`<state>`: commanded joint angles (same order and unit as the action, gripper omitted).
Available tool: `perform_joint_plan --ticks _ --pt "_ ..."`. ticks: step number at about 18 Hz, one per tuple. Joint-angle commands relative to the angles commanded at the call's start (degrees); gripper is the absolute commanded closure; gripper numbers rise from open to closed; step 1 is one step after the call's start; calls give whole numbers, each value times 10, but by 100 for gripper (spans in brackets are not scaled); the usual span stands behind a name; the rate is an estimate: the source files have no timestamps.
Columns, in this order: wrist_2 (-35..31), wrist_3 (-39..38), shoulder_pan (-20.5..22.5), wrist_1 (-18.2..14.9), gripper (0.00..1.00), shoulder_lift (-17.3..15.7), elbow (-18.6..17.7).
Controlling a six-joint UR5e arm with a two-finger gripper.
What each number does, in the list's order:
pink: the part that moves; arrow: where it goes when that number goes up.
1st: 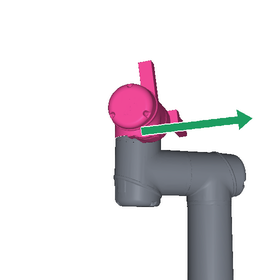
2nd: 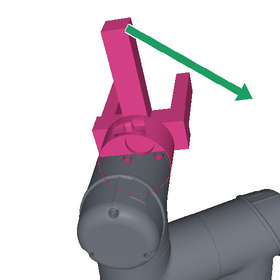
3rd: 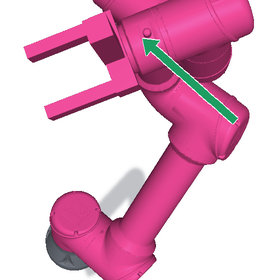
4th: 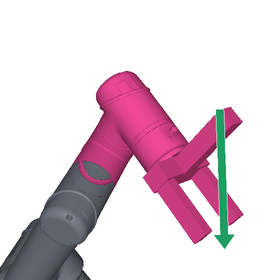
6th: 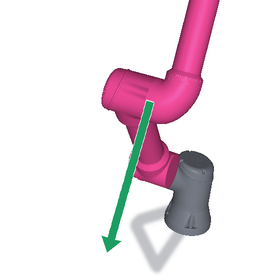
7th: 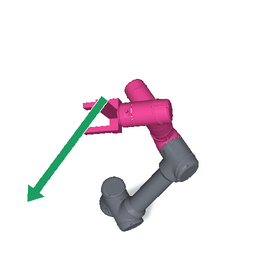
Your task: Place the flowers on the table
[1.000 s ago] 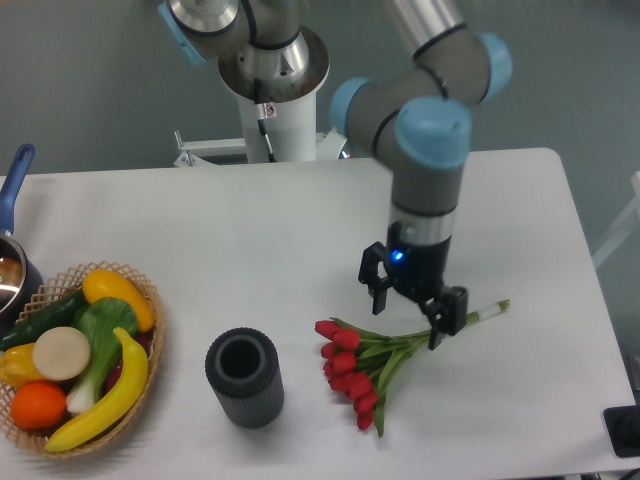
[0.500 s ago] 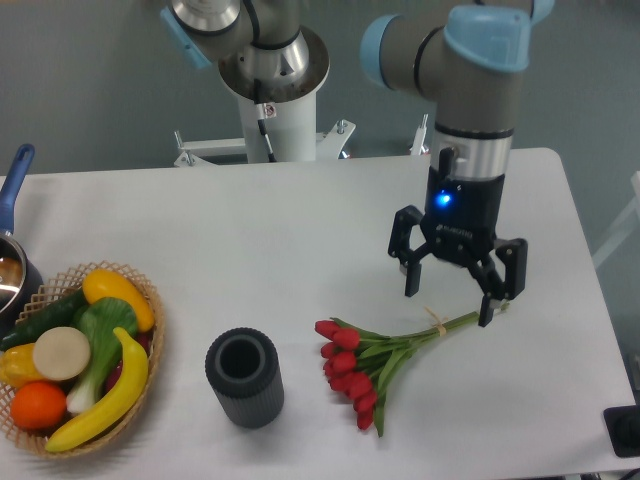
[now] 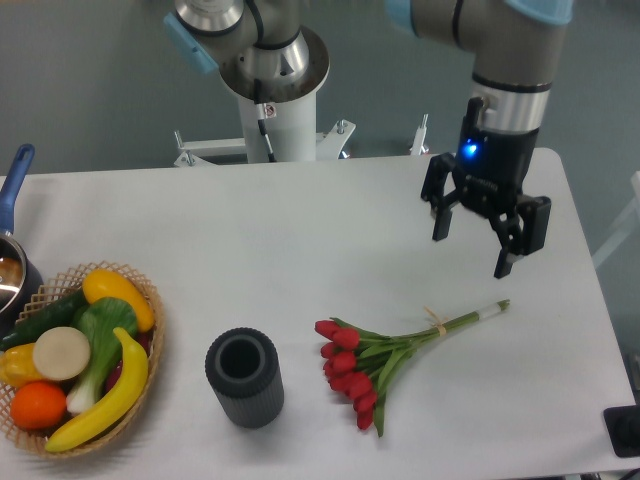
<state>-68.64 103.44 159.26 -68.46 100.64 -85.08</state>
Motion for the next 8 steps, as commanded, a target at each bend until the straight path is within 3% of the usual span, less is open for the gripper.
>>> perform_joint_plan --ticks 3,8 --pt "-38 16 -1 -3 0 -2 -3" --pt "-40 18 -3 -2 0 -2 -3"
